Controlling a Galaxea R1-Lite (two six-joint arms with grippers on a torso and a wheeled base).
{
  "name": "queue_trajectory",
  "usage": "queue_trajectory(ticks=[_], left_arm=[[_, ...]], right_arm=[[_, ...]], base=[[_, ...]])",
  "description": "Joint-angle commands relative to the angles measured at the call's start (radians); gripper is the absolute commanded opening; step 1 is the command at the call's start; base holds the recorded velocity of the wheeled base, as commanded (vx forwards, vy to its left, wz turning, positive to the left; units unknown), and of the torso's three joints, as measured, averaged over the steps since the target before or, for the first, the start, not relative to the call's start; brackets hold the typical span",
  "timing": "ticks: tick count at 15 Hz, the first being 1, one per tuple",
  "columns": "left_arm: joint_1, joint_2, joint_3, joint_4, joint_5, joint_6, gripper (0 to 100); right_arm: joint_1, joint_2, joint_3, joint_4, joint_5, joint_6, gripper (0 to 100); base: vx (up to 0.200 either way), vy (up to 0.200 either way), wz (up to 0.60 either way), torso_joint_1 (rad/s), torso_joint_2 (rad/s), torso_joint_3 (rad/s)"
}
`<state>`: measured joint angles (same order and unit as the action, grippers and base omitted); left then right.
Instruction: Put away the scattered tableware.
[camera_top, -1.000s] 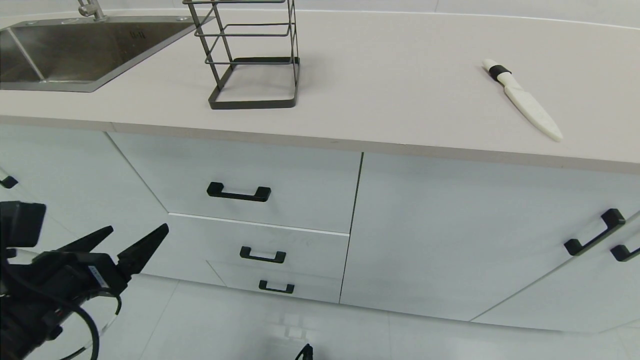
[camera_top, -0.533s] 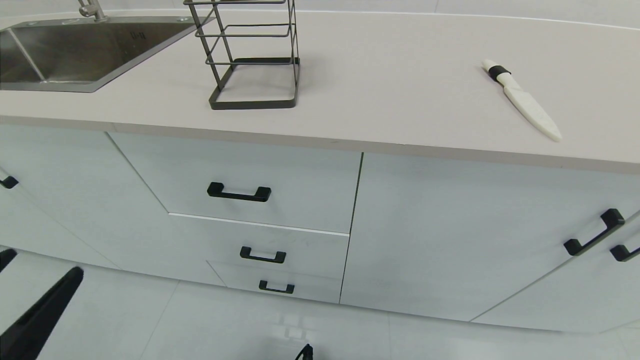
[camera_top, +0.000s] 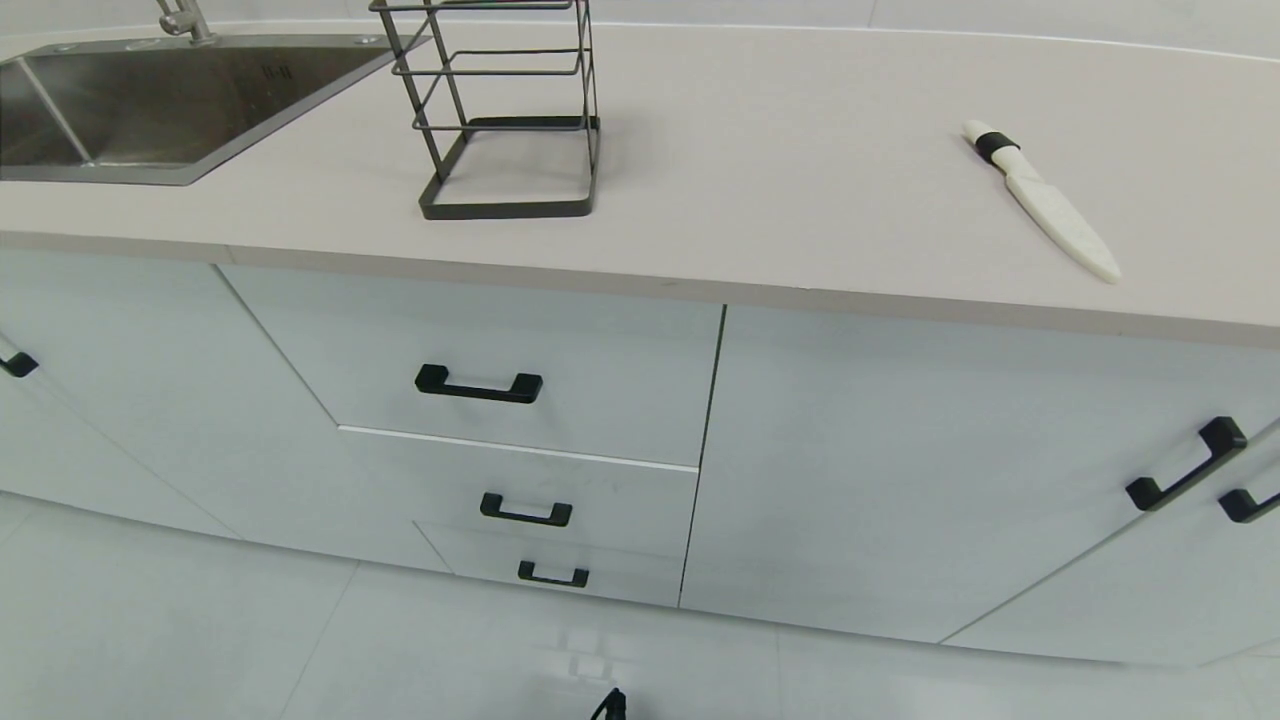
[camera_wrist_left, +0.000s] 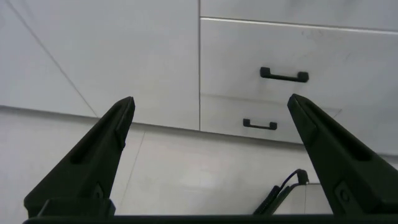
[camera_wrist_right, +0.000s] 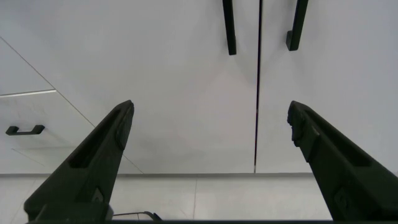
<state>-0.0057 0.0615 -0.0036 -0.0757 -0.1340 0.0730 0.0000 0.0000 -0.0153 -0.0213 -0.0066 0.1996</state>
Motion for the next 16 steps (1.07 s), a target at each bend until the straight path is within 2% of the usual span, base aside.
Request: queue_trajectory(ticks=[1, 2, 3, 4, 14, 16], left_arm=[[0.004, -0.061, 0.002, 0.025, 0.004, 0.002, 100], [0.004, -0.061, 0.002, 0.073, 0.059, -0.004, 100], [0.004, -0.061, 0.001, 0.079, 0.111, -0.025, 100], [0.004, -0.061, 0.002, 0.079, 0.148, -0.075, 100], [0.004, -0.061, 0.002, 0.079, 0.137, -0.076, 100], [0.004, -0.061, 0.001, 0.079, 0.137, -0.075, 100]], right_arm=[[0.0, 0.002, 0.0, 0.0, 0.0, 0.0, 100], [0.0, 0.002, 0.0, 0.0, -0.001, 0.0, 100], [0.0, 0.002, 0.0, 0.0, 0.0, 0.0, 100], [0.0, 0.002, 0.0, 0.0, -0.001, 0.0, 100], [0.0, 0.002, 0.0, -0.002, 0.002, -0.014, 100], [0.0, 0.002, 0.002, -0.002, -0.003, -0.002, 100]], base=[[0.0, 0.0, 0.0, 0.0, 0.0, 0.0], [0.0, 0.0, 0.0, 0.0, 0.0, 0.0], [0.0, 0.0, 0.0, 0.0, 0.0, 0.0], [0.0, 0.0, 0.0, 0.0, 0.0, 0.0], [0.0, 0.0, 0.0, 0.0, 0.0, 0.0], [0.2, 0.0, 0.0, 0.002, 0.0, 0.0]])
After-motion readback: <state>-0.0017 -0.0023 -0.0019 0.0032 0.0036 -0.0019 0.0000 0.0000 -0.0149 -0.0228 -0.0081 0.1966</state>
